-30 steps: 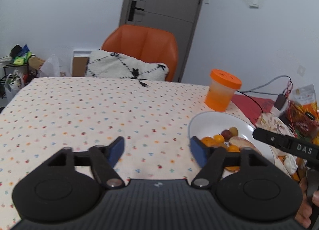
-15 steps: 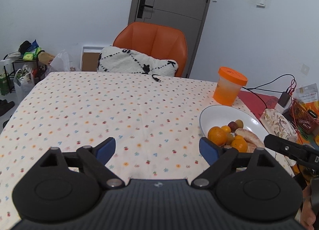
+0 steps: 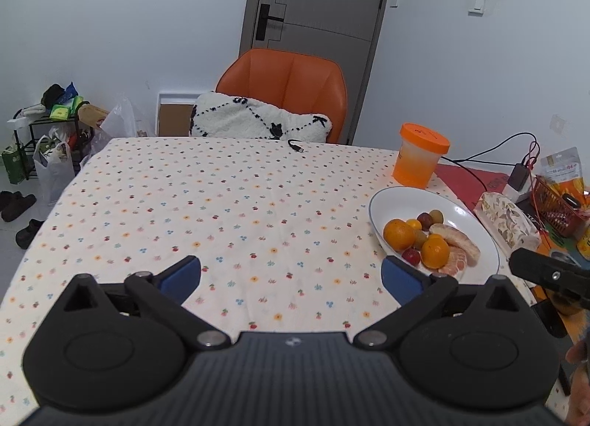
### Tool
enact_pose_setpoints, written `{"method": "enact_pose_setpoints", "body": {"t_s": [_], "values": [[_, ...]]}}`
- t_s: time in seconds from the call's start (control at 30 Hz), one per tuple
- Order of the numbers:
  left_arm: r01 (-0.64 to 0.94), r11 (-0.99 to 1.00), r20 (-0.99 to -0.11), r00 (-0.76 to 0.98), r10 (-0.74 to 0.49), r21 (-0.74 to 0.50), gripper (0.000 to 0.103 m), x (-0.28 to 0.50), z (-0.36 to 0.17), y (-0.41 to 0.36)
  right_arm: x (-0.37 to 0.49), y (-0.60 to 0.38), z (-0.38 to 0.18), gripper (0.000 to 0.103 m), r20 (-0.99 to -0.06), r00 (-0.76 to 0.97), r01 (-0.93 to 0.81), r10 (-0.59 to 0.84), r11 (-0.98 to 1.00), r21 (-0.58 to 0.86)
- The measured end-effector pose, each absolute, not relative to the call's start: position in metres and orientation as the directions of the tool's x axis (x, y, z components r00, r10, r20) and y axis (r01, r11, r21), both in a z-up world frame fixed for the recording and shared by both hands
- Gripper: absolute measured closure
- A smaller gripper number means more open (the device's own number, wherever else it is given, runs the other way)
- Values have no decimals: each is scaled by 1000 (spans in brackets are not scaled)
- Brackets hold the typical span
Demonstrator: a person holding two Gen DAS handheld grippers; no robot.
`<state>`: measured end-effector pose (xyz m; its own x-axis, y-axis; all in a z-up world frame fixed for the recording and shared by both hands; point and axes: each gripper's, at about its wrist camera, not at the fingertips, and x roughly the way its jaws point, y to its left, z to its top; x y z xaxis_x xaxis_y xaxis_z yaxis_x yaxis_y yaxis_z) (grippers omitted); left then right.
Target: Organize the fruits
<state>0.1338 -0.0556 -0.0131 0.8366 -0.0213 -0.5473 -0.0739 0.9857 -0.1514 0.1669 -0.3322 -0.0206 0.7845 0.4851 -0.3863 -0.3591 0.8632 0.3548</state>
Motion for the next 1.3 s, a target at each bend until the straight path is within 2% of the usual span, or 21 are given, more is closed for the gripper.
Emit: {"method": "enact_pose_setpoints", "body": {"t_s": [0.17, 0.6, 0.83, 1.17, 1.3], "values": [[-74, 983, -547, 836, -32, -171, 0, 119, -9, -51, 151, -336, -16, 0, -382, 785, -363, 487, 862, 353], [-75, 992, -513, 859, 12, -103, 0, 71, 12, -40, 111, -330, 4, 0, -402, 782, -401, 477, 878, 262], [-39, 991, -497, 867, -30, -127, 0, 39, 26, -36, 83, -328, 15, 0, -391, 779, -425, 490, 871, 245], [-56, 987, -501, 865, -28, -152, 0, 12, 28, -25, 57, -313, 23, 0, -368, 767, -469, 526, 850, 239], [-90, 987, -486, 874, 14, -133, 0, 3, 24, -25, 50, -306, 20, 0, -372, 760, -476, 534, 846, 242]]}}
